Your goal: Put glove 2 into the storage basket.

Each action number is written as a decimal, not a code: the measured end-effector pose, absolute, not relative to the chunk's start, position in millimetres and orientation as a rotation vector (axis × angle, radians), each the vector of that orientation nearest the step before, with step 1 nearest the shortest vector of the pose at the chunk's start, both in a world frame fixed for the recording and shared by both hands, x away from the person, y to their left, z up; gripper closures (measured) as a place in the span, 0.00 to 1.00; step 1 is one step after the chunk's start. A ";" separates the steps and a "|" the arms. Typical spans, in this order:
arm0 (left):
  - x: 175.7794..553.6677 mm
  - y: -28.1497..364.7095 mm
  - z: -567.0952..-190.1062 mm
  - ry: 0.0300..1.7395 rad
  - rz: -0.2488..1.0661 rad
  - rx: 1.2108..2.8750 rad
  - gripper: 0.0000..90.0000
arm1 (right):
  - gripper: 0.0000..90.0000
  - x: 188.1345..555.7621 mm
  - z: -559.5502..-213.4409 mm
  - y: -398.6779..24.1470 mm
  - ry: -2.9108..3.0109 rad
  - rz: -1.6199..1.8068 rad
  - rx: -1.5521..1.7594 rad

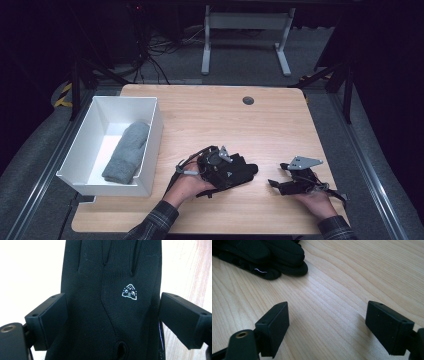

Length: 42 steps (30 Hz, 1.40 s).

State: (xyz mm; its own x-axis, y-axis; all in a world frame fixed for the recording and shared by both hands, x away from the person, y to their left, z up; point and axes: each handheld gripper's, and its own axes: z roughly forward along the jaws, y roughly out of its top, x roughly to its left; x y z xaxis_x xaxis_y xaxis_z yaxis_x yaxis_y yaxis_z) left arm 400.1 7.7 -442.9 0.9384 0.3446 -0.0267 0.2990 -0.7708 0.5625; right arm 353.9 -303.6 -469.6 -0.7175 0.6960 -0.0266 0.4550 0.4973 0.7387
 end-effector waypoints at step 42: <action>391.3 18.5 -410.3 0.541 0.093 2.472 0.75 | 0.22 354.1 -469.6 -303.5 2.421 1.054 0.970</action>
